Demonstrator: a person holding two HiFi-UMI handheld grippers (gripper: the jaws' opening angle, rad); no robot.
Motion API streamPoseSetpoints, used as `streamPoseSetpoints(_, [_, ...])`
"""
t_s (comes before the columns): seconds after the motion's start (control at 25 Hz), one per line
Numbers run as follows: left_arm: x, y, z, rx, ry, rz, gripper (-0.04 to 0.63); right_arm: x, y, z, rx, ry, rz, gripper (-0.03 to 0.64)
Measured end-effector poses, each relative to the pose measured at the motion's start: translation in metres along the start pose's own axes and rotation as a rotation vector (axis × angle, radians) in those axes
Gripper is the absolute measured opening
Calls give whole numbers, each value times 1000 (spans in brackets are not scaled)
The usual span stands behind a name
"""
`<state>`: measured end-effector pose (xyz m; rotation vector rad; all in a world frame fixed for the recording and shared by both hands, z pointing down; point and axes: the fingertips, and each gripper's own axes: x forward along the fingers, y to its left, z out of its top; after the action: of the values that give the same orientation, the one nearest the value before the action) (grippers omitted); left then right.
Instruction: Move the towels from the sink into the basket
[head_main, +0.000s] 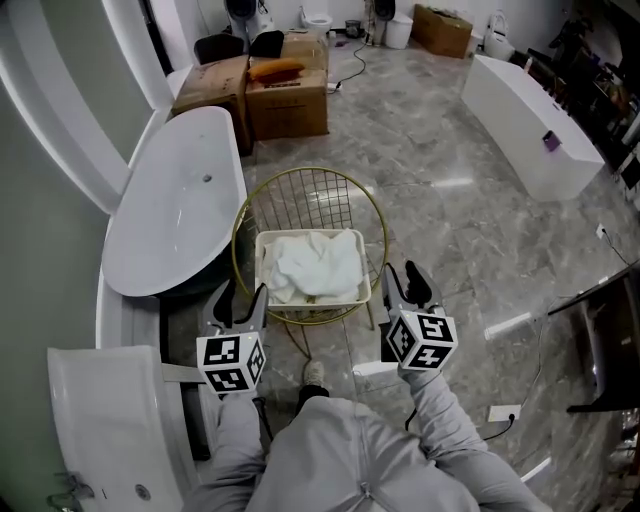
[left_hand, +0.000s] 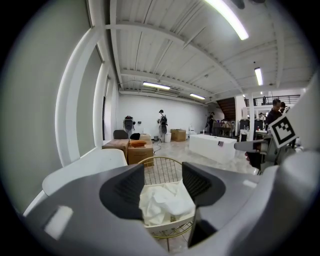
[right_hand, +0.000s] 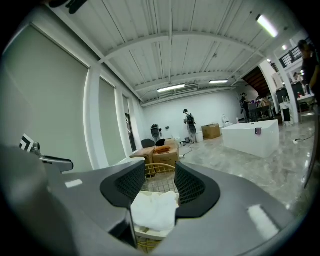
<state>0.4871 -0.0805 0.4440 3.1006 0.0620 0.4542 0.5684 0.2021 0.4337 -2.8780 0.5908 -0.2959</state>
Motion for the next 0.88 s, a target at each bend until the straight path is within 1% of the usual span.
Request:
streamPoseSetpoints(0.36, [-38,-18,6,29,-54,16,287,-37,8,2,-21,-33,27,181])
streamPoseSetpoints(0.88, [-55,-28,6,32,-77,15,287,-54,11,-6,-64,-18,25,178])
